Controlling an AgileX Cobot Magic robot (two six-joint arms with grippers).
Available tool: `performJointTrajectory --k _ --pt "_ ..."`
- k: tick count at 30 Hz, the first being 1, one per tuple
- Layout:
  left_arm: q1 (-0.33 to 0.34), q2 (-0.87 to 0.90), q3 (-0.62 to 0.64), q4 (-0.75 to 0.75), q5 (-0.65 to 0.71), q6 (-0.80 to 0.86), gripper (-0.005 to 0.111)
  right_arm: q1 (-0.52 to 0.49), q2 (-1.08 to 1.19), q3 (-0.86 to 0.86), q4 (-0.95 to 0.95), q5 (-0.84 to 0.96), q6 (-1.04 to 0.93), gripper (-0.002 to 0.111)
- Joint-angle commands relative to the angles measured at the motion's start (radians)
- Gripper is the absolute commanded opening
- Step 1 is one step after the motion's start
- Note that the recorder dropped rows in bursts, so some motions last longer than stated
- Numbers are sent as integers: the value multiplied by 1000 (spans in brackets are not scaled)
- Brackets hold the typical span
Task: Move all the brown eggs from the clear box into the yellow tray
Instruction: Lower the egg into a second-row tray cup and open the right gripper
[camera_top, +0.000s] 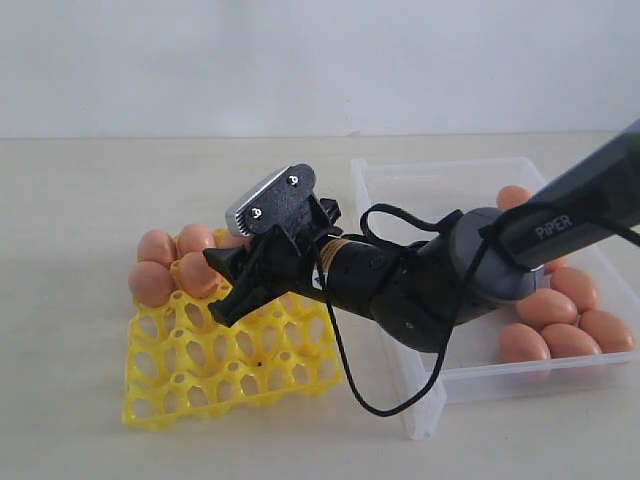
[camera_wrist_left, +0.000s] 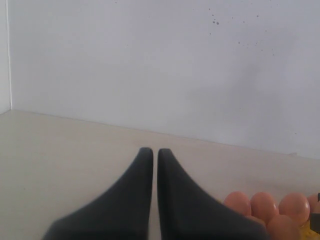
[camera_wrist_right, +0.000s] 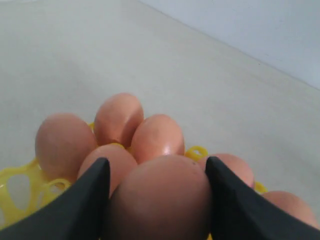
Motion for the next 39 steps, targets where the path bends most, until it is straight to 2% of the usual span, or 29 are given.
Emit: performJointTrajectory --k 1,10,24,30,39 --pt "-2 -2 3 -9 -4 -9 4 0 -2 1 4 -36 5 0" --pt "-2 -2 3 -9 -4 -9 4 -14 -2 1 65 -12 6 0" --pt "-2 -2 3 -9 -4 -9 4 -29 -2 1 -55 -6 8 0" --pt "-2 -2 3 -9 -4 -9 4 -29 -2 -46 -130 113 23 0" --pt "-2 -2 3 -9 -4 -9 4 -29 9 -81 -148 138 42 0"
